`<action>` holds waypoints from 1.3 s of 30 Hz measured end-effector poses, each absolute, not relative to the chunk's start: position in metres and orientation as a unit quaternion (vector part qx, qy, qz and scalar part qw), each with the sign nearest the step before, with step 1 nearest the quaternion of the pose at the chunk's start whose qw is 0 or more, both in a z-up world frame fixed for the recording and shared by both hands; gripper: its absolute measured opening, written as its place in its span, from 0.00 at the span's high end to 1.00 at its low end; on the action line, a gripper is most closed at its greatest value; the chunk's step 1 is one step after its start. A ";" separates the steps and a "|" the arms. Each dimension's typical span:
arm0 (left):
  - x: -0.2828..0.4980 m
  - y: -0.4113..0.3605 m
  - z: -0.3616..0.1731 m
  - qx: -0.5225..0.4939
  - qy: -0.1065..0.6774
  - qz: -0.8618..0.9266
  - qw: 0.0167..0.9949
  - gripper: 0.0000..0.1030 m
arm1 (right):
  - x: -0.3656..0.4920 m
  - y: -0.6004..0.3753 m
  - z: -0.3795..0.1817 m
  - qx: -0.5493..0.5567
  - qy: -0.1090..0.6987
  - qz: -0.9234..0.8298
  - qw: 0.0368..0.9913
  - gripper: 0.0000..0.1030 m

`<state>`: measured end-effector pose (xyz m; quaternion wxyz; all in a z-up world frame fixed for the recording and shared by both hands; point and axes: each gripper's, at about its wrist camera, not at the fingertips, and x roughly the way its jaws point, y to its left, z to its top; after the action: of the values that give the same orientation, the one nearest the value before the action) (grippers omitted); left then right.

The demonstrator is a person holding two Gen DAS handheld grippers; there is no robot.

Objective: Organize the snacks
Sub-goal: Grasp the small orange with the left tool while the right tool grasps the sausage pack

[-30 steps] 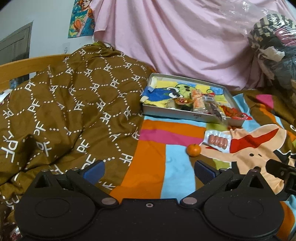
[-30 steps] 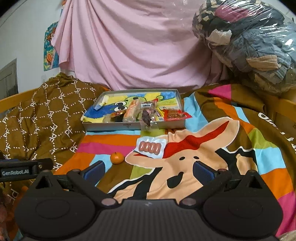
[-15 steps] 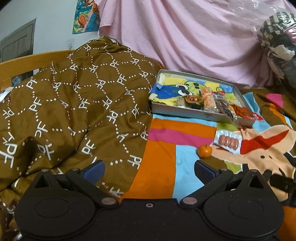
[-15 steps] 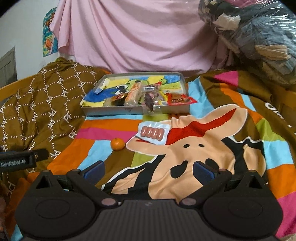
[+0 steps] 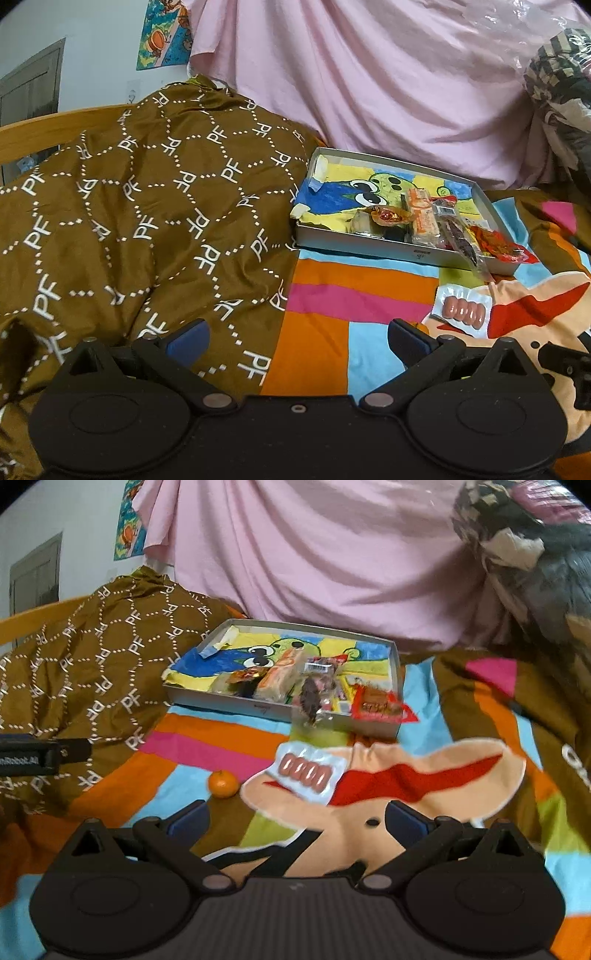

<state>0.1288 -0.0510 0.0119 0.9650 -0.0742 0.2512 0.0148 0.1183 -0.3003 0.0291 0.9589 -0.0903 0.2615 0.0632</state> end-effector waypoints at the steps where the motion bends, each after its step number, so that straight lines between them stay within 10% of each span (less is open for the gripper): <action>1: 0.133 -0.053 0.011 -0.073 0.252 0.014 0.965 0.01 | 0.123 -0.302 0.029 -0.093 0.261 0.063 0.959 0.00; 39: 0.236 -0.135 -0.029 0.000 0.319 -0.146 0.936 0.01 | 0.208 -0.309 -0.033 -0.327 0.180 0.126 0.919 0.00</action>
<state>0.2360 -0.1355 -0.0285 0.9363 0.0003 0.3193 -0.1463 0.2081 -0.3091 -0.0326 0.9190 -0.3274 0.1802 0.1258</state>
